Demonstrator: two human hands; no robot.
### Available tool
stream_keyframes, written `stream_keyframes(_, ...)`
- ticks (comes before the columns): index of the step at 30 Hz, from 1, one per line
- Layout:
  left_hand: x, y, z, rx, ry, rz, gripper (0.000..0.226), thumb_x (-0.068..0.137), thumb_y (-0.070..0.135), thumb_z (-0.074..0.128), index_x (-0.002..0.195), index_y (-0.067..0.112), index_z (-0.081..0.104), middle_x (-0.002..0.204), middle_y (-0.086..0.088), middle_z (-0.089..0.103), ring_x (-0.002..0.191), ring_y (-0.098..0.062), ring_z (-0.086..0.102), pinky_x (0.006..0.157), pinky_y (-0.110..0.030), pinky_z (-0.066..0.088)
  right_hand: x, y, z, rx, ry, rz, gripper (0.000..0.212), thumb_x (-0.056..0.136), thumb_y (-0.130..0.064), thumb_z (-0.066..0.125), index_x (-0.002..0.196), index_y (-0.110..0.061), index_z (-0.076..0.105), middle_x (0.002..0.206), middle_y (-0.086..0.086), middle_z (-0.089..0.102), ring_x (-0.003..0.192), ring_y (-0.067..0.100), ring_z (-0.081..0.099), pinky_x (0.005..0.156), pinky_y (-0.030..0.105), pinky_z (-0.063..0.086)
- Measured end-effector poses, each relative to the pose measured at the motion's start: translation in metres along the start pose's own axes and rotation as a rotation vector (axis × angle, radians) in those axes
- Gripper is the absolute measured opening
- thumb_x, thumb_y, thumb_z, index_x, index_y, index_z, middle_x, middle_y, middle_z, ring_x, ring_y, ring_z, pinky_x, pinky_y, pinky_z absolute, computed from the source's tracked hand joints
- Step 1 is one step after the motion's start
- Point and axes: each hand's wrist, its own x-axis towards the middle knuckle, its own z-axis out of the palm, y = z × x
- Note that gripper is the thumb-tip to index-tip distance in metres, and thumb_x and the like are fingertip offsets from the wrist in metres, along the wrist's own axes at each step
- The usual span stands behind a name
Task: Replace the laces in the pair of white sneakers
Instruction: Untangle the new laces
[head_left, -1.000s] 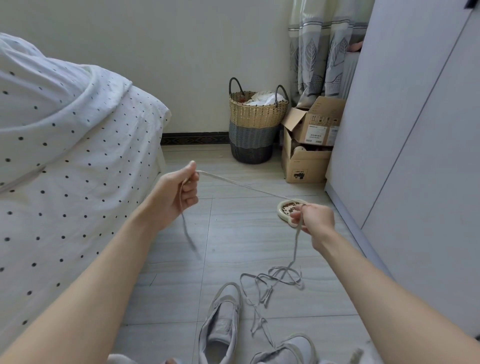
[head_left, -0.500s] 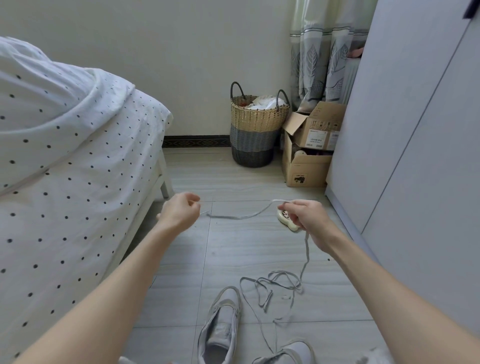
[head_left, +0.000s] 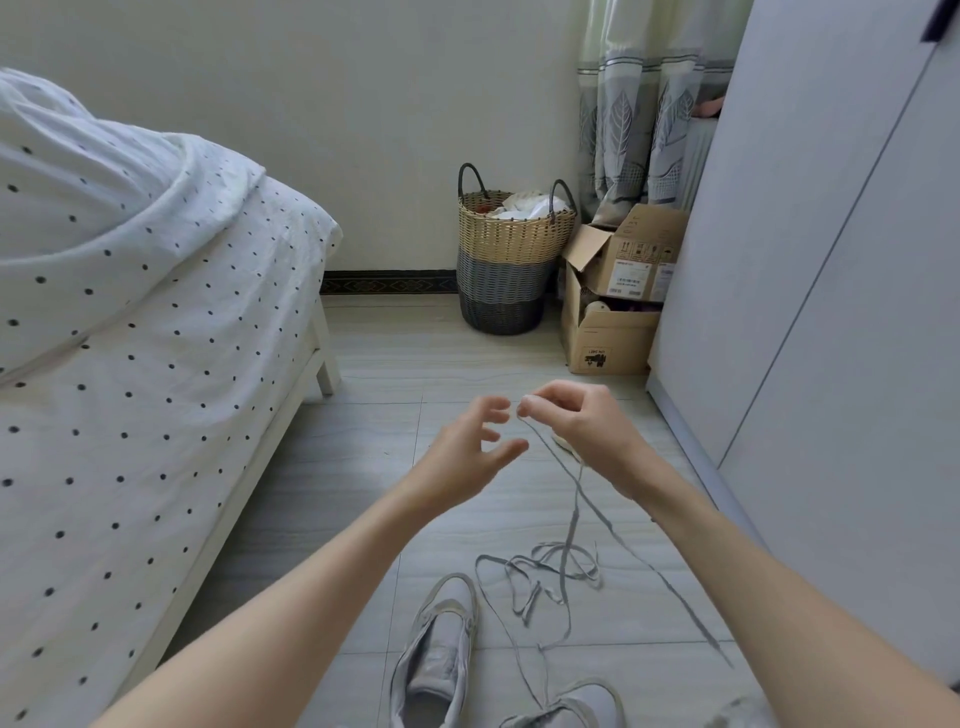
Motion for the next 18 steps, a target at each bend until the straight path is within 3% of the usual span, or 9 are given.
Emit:
stream_keyframes(4,0.0000,0.0010,0.0019,-0.046,0.021,0.057,0.025,0.089,0.030,0.059,0.111,0.018,0.059,0.106,0.010,0.061,0.101,-0.007,0.061,0.081,-0.015,0.047,-0.0013,-0.0043,-0.0042,0.155,-0.022,0.027,0.021,0.092,-0.017,0.054,0.079,-0.010,0.069,0.057,-0.017,0.059,0.053,-0.007,0.048,0.061,0.015,0.036)
stream_keyframes(9,-0.0004,0.0028,0.0017,0.010,0.097,0.136,0.018,0.092,0.027,0.055,0.102,0.015,0.065,0.092,0.012,0.064,0.092,-0.008,0.063,0.082,-0.017,0.049,-0.0025,-0.0055,-0.0046,0.262,-0.041,0.056,0.020,0.092,-0.014,0.053,0.082,-0.005,0.068,0.048,-0.013,0.045,0.050,0.001,0.038,0.051,0.012,0.033)
stream_keyframes(15,-0.0031,-0.0020,0.0000,0.209,0.109,0.150,0.015,0.097,0.022,0.037,0.088,0.021,0.048,0.086,-0.002,0.067,0.081,-0.022,0.064,0.076,-0.046,0.051,-0.0003,-0.0009,-0.0018,0.482,-0.068,0.148,0.020,0.091,-0.008,0.049,0.082,-0.001,0.065,0.054,-0.001,0.039,0.051,0.011,0.035,0.050,0.021,0.030)
stream_keyframes(18,-0.0024,-0.0056,-0.0056,0.287,0.087,0.121,0.019,0.098,0.024,0.030,0.089,0.018,0.045,0.079,-0.008,0.065,0.076,-0.027,0.061,0.073,-0.051,0.049,0.0007,-0.0017,-0.0034,0.645,-0.112,0.246,0.020,0.092,-0.015,0.049,0.081,-0.006,0.063,0.052,-0.005,0.026,0.048,0.010,0.024,0.049,0.021,0.023)
